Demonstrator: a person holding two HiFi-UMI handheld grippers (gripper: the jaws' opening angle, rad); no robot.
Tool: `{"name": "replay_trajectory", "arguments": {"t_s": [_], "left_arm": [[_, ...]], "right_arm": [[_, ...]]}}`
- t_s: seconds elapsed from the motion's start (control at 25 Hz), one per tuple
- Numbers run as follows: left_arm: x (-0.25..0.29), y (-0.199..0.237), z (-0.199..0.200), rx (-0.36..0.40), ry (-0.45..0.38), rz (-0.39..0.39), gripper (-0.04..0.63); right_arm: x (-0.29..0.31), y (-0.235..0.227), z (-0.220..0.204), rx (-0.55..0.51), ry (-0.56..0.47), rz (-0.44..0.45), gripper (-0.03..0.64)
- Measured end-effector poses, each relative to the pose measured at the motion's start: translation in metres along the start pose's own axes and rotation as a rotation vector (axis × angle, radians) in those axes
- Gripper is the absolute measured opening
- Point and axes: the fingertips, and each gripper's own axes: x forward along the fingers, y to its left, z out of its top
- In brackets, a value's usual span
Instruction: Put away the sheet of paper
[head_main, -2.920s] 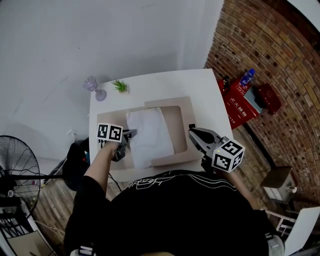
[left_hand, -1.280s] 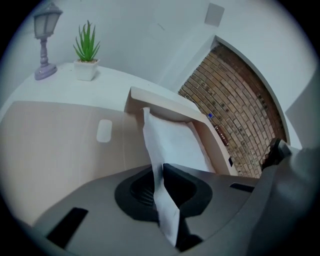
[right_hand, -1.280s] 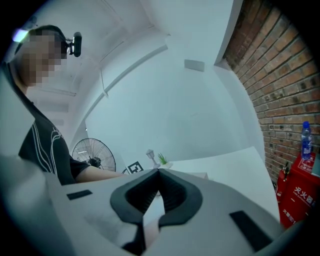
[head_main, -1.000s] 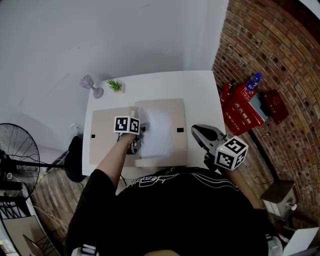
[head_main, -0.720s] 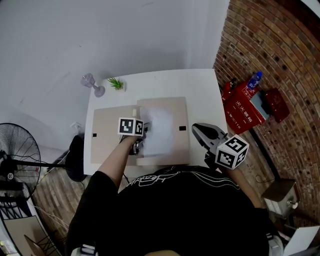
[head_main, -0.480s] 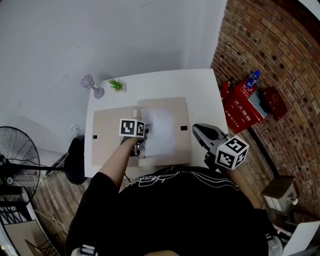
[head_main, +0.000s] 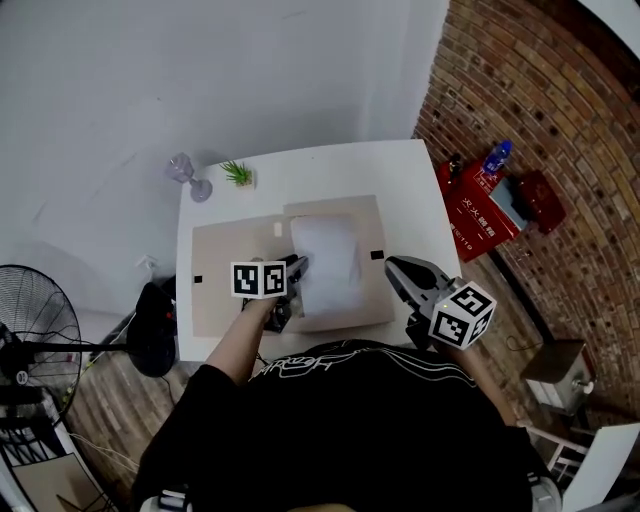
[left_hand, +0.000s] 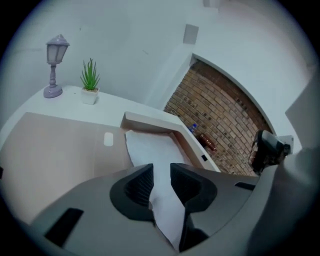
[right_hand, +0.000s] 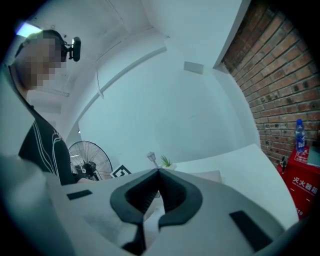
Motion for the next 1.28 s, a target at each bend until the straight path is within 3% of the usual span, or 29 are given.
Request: {"name": "replay_trajectory", "arguments": {"t_s": [0.12, 0.28, 0.4, 0.68, 1.28], "left_arm": [[-0.02, -0.017, 0.006, -0.038, -0.081, -0.129, 0.061], [-0.051, -0.052, 0.022, -0.098, -0.2, -0.315, 0.043], [-0.071, -0.076, 0.032, -0.076, -0.24, -0.375, 0.041], [-0.1, -0.109, 0.036, -0.007, -0.258, -0.426, 0.041], [-0.11, -0.106, 0.034, 0.064, -0.239, -0.368, 0.041]], "right_arm": [[-0.001, 0.013, -0.002, 0.011, -0.008, 0.022, 0.0], [-0.005, 0.023, -0.003, 0.017, -0.013, 0.044, -0.002], [-0.008, 0.027, -0.001, 0.014, -0.019, 0.05, -0.002], [-0.005, 0.036, -0.002, 0.02, -0.028, 0.07, 0.0], [0.015, 0.045, -0.005, -0.002, 0.005, 0.085, -0.002]]}}
